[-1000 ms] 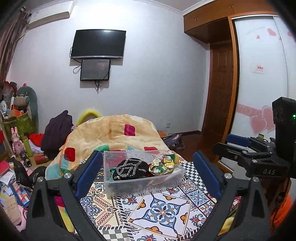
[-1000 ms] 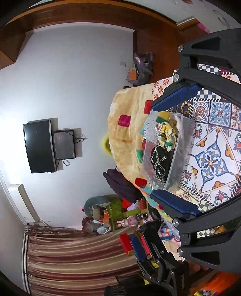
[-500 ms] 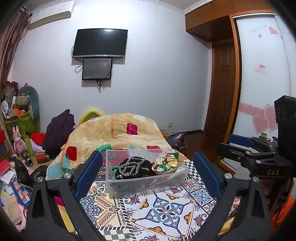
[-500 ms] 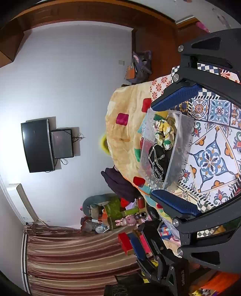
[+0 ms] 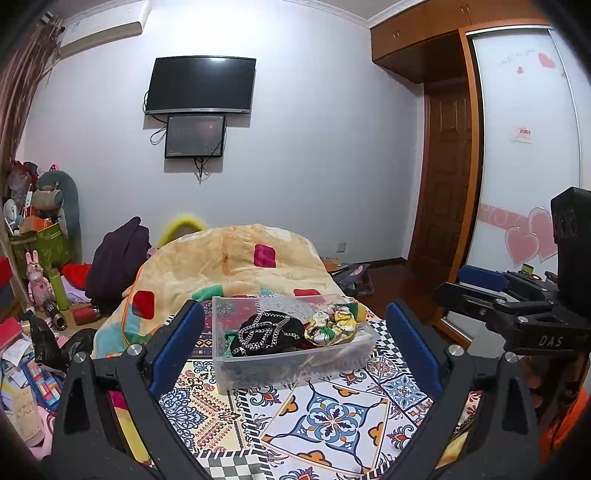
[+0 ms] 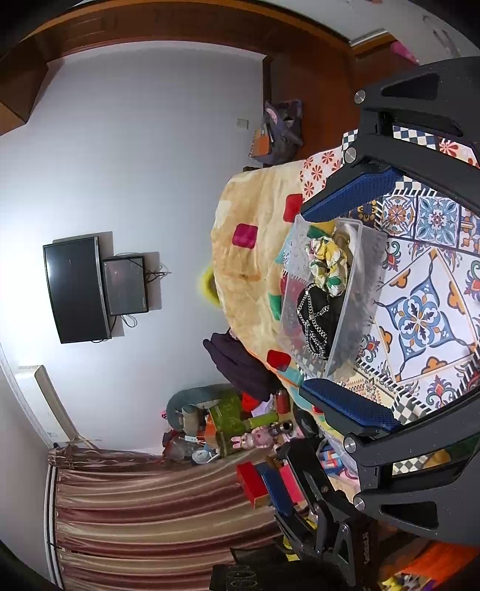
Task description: Organize soft objects
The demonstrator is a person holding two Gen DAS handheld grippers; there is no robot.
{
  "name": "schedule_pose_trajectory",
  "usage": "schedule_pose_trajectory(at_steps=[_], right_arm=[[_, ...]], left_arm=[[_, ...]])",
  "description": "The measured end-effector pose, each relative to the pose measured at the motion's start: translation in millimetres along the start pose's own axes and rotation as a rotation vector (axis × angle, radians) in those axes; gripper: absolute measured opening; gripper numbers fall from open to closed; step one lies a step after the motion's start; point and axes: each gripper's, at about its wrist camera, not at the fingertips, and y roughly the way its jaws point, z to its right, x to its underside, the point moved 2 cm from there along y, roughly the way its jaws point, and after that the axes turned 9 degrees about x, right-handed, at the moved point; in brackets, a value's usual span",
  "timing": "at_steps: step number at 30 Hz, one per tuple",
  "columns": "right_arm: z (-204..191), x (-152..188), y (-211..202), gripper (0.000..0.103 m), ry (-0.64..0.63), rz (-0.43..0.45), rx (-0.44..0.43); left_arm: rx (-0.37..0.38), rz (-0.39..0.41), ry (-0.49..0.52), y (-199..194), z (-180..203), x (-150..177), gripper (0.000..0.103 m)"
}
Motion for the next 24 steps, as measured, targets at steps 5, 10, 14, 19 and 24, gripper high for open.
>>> schedule_pose_trajectory(at_steps=[5, 10, 14, 19, 24], right_arm=[[0.1, -0.6, -0.8, 0.085, 0.002, 0.001, 0.0], [-1.5, -2.1, -1.2, 0.085, 0.001, 0.005, -0.001], [-1.7, -2.2, -1.9, 0.085, 0.0, 0.006, -0.001], [-1.9, -3.0, -2.2, 0.085, 0.002, 0.007, -0.003], [-2.5, -3.7, -2.7, 0.085, 0.001, 0.011, -0.004]], left_arm=[[0.0, 0.0, -0.001, -0.2, -0.2, 0.2, 0.1], [0.0, 0.0, 0.002, -0.2, -0.1, 0.1, 0.1], [0.001, 0.0, 0.001, -0.1, 0.1, 0.3, 0.1], [0.004, 0.004, -0.002, -0.7, 1.2, -0.6, 0.1], [0.008, 0.002, -0.008, 0.6, 0.7, -1.5, 0.1]])
